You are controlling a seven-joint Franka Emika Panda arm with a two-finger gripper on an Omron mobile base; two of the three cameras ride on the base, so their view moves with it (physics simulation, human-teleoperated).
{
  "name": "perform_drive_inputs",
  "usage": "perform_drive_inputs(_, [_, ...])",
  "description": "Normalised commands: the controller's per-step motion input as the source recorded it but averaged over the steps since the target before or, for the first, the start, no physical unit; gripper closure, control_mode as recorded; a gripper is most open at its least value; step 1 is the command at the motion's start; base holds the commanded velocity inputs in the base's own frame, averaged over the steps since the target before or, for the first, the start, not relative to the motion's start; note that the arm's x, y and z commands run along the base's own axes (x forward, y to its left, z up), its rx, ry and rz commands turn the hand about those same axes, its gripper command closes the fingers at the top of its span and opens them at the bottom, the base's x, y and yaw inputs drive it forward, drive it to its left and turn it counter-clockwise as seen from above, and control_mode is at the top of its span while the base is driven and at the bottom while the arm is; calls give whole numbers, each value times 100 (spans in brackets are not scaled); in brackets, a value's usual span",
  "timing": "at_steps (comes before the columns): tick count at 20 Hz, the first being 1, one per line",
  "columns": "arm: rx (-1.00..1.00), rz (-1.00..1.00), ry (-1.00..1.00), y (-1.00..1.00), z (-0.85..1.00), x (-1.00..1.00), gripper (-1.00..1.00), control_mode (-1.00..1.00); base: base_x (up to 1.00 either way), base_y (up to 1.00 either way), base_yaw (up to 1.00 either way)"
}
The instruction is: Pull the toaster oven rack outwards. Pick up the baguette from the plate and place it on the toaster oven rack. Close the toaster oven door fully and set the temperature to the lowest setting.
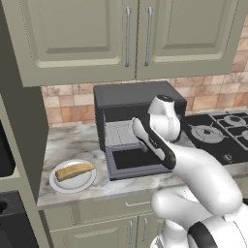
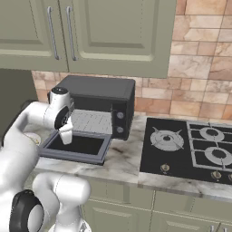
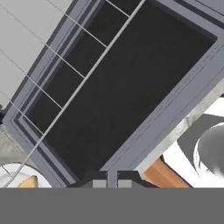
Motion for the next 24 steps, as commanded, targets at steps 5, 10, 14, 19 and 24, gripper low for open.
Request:
perform_drive_inputs(5, [1,1,0,-18,38,-23,-100,-100,0,0,0])
perform_drive_inputs(10, [-7,14,-6,-13,28,3,-100,-100,0,0,0])
perform_drive_inputs(14, [-16,25,-3,-10,6,49,-100,-100,0,0,0])
perform_drive_inputs(19, [-14,30,-6,0,-2,77,-100,-100,0,0,0])
perform_drive_inputs(24, [-3,13,-1,-1,-11,34,-100,-100,0,0,0])
